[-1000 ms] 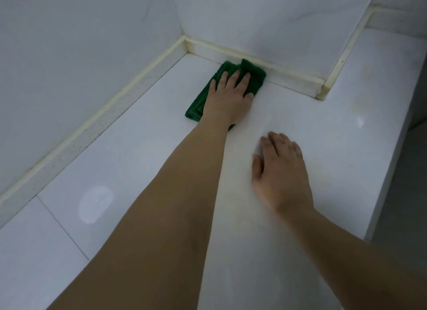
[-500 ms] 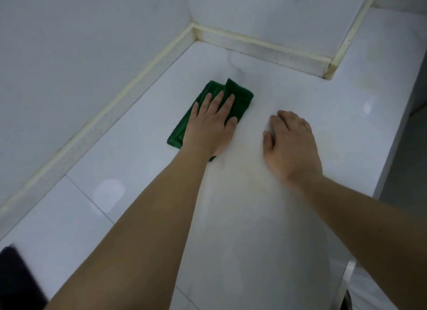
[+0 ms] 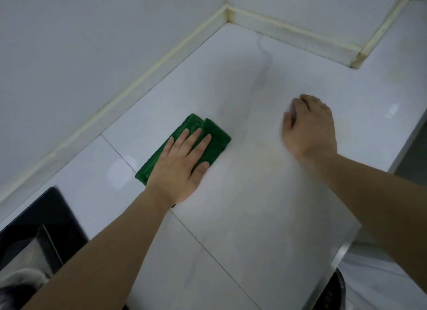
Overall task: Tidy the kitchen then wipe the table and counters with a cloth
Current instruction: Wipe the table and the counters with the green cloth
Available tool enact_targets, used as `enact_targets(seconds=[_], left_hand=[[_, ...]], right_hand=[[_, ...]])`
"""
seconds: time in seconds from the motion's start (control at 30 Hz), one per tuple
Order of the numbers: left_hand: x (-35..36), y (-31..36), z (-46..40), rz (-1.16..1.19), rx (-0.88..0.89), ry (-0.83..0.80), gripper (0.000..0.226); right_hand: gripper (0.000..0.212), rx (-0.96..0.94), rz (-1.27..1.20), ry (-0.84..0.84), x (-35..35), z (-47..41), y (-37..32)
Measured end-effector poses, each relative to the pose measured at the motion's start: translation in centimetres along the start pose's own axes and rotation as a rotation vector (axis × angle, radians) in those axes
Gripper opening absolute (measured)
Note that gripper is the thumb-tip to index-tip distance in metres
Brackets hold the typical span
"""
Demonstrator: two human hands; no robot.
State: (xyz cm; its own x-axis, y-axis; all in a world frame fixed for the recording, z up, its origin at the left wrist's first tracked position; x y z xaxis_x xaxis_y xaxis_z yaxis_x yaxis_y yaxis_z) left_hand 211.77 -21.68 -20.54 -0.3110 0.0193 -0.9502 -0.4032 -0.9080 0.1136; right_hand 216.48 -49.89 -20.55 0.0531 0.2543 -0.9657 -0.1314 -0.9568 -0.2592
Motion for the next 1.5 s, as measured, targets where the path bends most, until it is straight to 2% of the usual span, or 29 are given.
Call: enact_targets(seconds=[0.13, 0.3, 0.67, 0.93, 1.13, 1.27, 1.5], left_hand=[[0.4, -0.7, 0.9, 0.003, -0.026, 0.015, 0.06], [0.3, -0.4, 0.8, 0.018, -0.036, 0.031, 0.061], [0.9, 2.4, 1.1, -0.016, -0.104, -0.019, 0.064], [-1.0, 6.5, -7.4, 0.029, -0.091, 0.01, 0.06], [-2.4, 7.9, -12.6, 0.024, -0.073, 0.04, 0.059], [-3.4, 8.7, -16.1, 0.006, -0.062, 0.037, 0.059], [-5.1, 11.1, -22.9, 0.017, -0.047, 0.049, 0.06]], right_hand=[[0.048, -0.001, -0.011, 0.012, 0.0, 0.0, 0.0], [0.041, -0.008, -0.009, 0.02, 0.0, 0.1, -0.1], [0.044, 0.012, 0.033, -0.042, 0.4, 0.1, -0.1], [0.047, 0.021, -0.011, -0.063, 0.5, 0.1, 0.1], [0.047, 0.071, -0.288, -0.029, -1.6, 0.4, 2.3], [0.046, 0.145, -0.082, 0.021, -3.3, 0.8, 7.2], [0.04, 0.198, -0.051, 0.028, -2.3, 0.9, 8.8]])
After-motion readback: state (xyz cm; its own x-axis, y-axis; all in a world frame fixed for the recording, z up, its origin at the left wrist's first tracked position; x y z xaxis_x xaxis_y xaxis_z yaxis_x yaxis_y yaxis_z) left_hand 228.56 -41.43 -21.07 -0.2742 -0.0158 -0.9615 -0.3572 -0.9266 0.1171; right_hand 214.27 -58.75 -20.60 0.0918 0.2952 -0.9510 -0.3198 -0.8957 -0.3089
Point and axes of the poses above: each hand's wrist, its own z-axis away from the middle knuckle, its own x-axis out of the palm, y = z × x, the point moved 5 cm from there along -z, towards the middle knuckle, and after that the axes turned 10 degrees about -y, right-handed, at the moved point
